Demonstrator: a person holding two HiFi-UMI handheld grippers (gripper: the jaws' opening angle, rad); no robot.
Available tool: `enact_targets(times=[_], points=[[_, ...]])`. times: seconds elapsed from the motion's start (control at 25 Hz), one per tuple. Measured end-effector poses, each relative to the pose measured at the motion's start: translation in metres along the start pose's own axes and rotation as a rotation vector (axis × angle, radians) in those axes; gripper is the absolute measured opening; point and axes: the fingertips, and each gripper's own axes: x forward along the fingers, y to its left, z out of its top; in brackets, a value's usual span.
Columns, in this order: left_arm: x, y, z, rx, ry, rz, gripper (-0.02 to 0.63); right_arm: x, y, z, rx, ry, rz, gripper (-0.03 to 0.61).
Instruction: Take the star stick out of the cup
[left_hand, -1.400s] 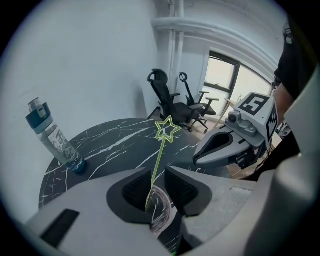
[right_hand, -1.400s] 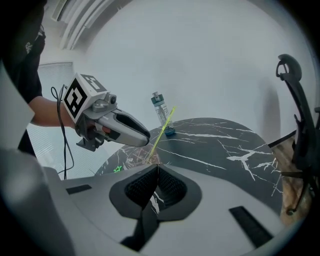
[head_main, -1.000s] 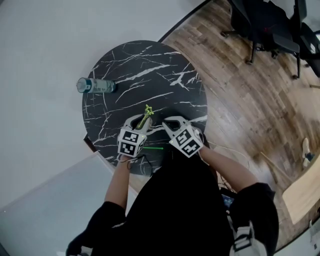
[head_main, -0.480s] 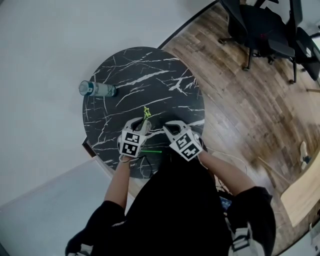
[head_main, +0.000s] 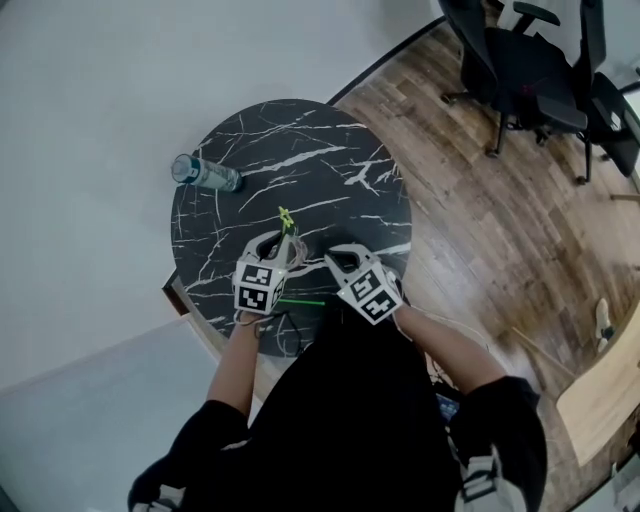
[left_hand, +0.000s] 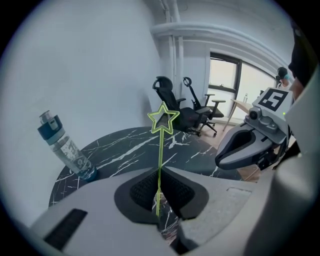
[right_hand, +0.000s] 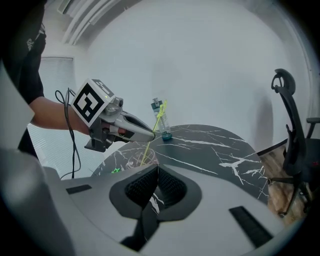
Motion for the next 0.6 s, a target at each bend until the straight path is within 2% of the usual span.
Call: enact_targets(times=[0.2, 0.44, 0.6], points=[[-0.032, 0.011, 0.026, -0.057, -0.129, 0.061, 0.012, -0.001, 0.011, 0.015, -0.034, -0.021, 0.002, -0.003], [-0.08, 0.02, 0.056, -0.085, -0.269, 0.116, 0.012, -0.005, 0.032, 0.04, -0.089, -0.063, 0.011, -0.003], [-0.112, 0.028, 0.061, -0.135, -0.337, 0.15, 0.012, -0.006, 0.049, 0.054, -0.141, -0.081, 0.034, -0.003]])
